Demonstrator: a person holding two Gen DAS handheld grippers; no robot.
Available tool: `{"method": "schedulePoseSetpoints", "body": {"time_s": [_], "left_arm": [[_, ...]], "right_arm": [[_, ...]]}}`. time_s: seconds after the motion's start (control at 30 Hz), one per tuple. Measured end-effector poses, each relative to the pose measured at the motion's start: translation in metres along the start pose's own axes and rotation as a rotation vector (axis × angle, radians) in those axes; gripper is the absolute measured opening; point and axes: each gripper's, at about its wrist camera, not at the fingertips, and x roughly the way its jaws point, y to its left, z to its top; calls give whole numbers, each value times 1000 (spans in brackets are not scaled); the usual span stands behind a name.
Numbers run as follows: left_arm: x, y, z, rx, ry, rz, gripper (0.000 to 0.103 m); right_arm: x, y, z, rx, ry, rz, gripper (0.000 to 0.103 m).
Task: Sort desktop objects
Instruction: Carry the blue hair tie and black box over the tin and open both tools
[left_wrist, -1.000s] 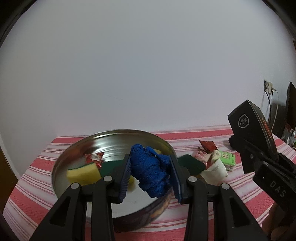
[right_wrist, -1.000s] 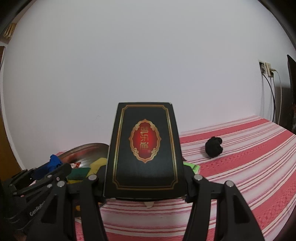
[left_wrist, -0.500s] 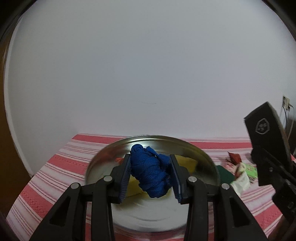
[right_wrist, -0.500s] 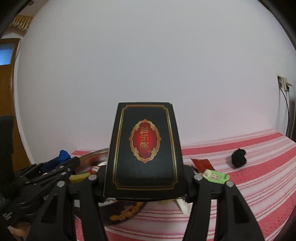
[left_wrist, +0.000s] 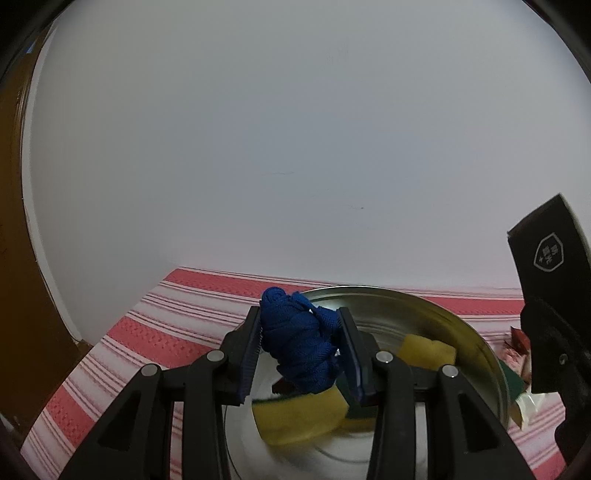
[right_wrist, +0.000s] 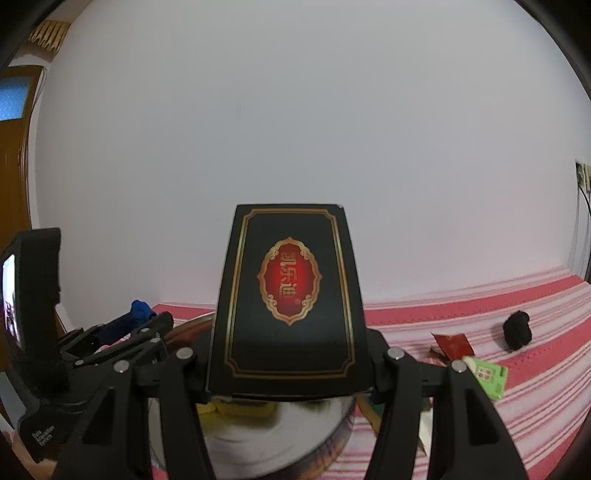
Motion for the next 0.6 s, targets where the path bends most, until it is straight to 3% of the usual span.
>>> {"method": "schedulePoseSetpoints", "body": {"time_s": [0.27, 0.6], "left_arm": [[20, 3, -12, 19, 57, 28, 42], [16, 4, -10, 30, 61, 28, 42]], "right_arm": [[19, -2, -19, -58, 22, -16, 57], [27, -4, -25, -75, 36, -19, 57]]}}
